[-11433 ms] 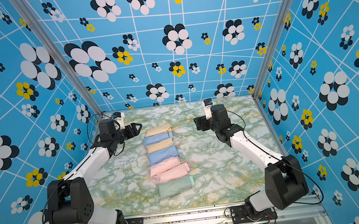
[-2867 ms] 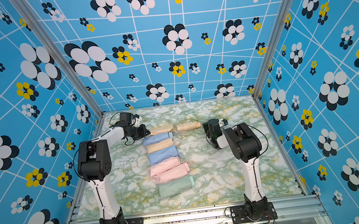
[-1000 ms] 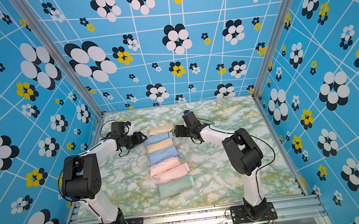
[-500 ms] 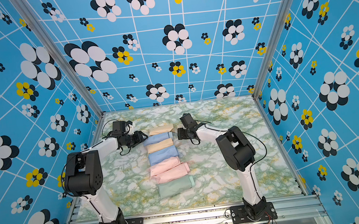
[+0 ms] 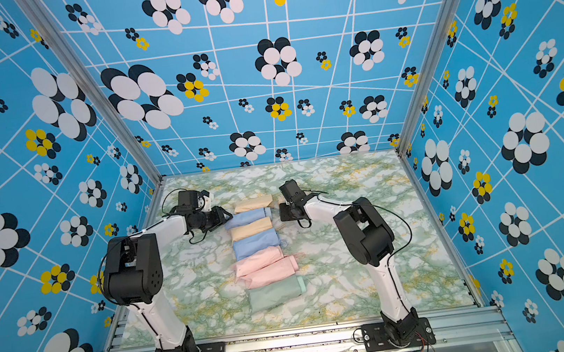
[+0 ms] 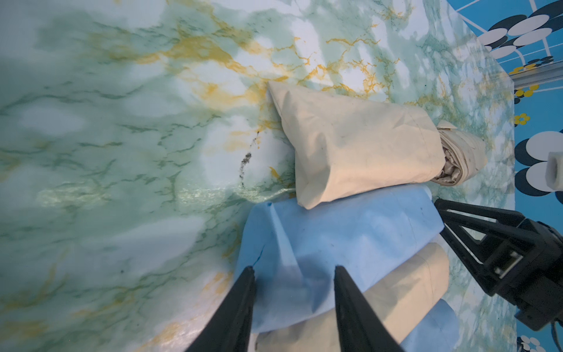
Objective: Take umbrellas out of sleeves
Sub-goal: Take out the umbrella from the umbrella sleeve.
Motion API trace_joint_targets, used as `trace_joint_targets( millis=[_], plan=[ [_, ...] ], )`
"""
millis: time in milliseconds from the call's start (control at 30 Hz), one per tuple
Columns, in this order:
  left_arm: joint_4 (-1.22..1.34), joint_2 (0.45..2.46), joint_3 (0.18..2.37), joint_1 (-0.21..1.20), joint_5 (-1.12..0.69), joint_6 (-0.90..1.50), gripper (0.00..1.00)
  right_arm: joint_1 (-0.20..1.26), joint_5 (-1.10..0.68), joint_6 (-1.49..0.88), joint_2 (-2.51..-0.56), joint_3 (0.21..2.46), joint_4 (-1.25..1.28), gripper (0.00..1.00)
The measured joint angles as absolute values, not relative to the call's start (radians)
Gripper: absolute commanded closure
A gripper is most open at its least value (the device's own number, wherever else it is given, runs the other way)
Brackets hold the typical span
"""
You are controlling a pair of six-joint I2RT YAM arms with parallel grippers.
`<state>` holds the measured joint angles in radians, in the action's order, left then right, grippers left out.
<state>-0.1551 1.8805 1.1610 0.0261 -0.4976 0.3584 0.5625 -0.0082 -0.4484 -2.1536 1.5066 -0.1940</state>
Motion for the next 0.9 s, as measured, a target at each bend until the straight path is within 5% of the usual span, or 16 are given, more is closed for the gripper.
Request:
trace_joint_targets(
  millis=[600,900],
  plan=[
    [-0.153,1.891,1.166,0.026,-0.513,0.361,0.85,0.57,0.036,-0.443,-2.206,1.56,-0.207,1.0],
    [-0.151,1.89,1.166,0.026,-0.527,0.368,0.97,0.576,0.06,-0.437,-2.18,1.507,-0.167,1.0]
  ],
)
